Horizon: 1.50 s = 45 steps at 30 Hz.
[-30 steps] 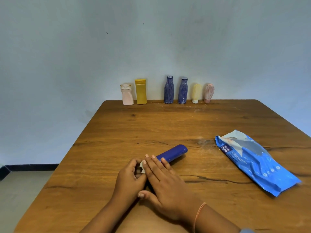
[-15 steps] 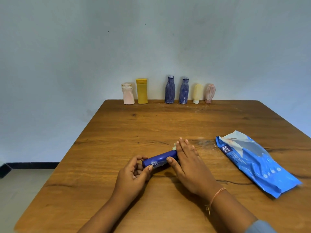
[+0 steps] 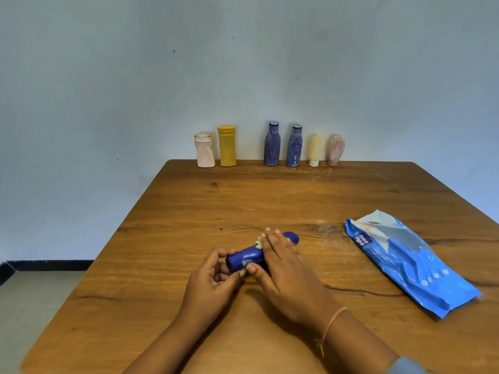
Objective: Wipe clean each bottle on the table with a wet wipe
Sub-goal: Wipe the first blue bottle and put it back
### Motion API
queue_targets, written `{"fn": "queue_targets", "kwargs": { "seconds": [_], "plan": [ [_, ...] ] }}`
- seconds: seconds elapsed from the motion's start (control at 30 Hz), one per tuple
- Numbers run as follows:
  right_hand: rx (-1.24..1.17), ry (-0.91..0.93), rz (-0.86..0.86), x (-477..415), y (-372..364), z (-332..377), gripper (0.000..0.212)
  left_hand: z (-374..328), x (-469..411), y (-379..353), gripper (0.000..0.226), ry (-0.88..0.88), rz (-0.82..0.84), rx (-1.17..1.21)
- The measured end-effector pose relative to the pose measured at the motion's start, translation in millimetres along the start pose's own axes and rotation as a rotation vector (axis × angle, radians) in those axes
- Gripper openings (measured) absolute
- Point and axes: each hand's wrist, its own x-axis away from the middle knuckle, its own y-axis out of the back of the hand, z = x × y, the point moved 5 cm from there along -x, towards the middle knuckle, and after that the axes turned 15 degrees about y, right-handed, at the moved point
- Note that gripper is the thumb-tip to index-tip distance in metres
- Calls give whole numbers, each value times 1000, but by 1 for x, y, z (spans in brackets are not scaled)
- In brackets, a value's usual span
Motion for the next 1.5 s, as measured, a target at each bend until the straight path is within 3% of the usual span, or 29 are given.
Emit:
{"fn": "queue_targets", "kwargs": {
  "seconds": [0.13, 0.23, 0.3, 0.43, 0.57, 0.9, 1.07, 1.2, 1.27, 1.5],
  "plan": [
    [55, 200, 39, 1, -14, 38, 78, 1, 1, 2, 27, -1, -8, 22],
    [163, 241, -46, 1, -18, 32, 76, 4, -1, 1, 23, 15, 3, 37],
    [203, 177, -103, 0, -10, 17, 77, 4, -1, -1, 22, 23, 17, 50],
    [44, -79, -12, 4, 8, -26, 83, 4, 1, -4, 22, 60, 40, 124],
    [27, -136, -8, 4, 9, -30, 84, 8, -4, -4, 17, 73, 28, 95],
    [82, 200, 27, -6, -17, 34, 86, 7, -5, 0, 22, 65, 32, 36],
    [124, 81, 38, 2, -7, 4, 79, 6, -4, -3, 19, 49, 30, 31],
    [75, -69, -11, 5, 3, -33, 94, 10, -6, -2, 20, 85, 18, 52],
    [47, -89, -16, 4, 5, -38, 103, 11, -8, -1, 21, 77, -3, 47],
    [58, -99, -37, 3, -1, -28, 94, 5, -6, -1, 37, 75, 17, 91]
  ]
}}
